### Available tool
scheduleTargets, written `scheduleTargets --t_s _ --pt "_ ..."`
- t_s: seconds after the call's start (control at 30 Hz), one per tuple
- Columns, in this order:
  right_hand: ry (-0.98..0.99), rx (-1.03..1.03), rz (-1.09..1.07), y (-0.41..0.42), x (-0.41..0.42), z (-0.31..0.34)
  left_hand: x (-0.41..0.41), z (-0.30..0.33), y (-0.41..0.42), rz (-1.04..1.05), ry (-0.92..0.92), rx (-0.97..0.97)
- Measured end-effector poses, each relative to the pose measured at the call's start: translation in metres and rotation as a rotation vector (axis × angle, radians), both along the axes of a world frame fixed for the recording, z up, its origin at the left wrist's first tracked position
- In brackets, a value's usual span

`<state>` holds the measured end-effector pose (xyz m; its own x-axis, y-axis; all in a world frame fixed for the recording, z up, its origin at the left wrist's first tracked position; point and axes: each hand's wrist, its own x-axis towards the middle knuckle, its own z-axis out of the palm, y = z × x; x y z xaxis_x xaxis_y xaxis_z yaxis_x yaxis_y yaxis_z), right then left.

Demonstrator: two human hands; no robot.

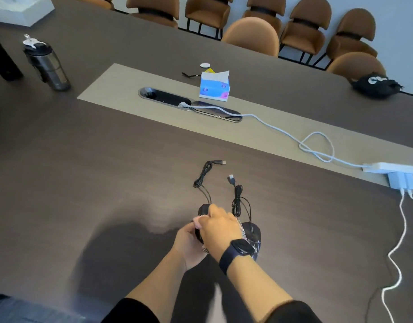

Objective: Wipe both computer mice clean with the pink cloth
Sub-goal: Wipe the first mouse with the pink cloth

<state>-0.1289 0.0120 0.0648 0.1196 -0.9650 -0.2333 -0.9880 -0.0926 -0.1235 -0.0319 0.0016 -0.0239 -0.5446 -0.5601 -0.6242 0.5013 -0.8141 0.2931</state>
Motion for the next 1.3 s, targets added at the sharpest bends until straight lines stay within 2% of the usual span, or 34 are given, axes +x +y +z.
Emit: scheduleTargets --t_s 0.2,0.4,0.47,0.6,0.67,0.93,1.03,1.13,1.23,1.3 --pt "0.065 -0.093 0.091 0.016 0.008 -0.007 0.003 0.002 -0.003 -0.028 0.025 0.071" --pt "0.055 -0.120 -0.006 0.031 0.018 -0.003 0.005 -0.004 -0.005 -0.059 0.064 0.136" --pt "-0.012 -0.117 -0.085 0.040 0.020 -0.002 0.007 -0.006 -0.006 -0.053 0.046 0.134" --pt "-0.243 -0.256 -0.312 0.037 0.008 -0.001 0.006 -0.007 -0.008 -0.037 0.023 0.125" --pt "-0.240 -0.335 -0.312 0.022 -0.003 -0.002 0.005 -0.007 -0.007 -0.020 0.052 0.097" --pt "-0.088 -0.201 -0.143 0.023 0.000 -0.022 0.006 -0.016 -0.007 -0.053 0.042 0.078" --pt "-0.150 -0.157 -0.117 0.041 0.004 -0.027 0.007 -0.017 -0.007 -0.080 0.073 0.107" --pt "-0.217 -0.113 -0.182 0.060 0.008 -0.039 0.008 -0.015 -0.007 -0.060 0.100 0.113" --pt "-0.260 -0.175 -0.203 0.068 0.010 -0.044 0.009 -0.018 -0.006 -0.061 0.102 0.115" --pt "-0.371 -0.237 -0.285 0.063 0.005 -0.038 0.009 -0.019 -0.007 -0.069 0.087 0.114"
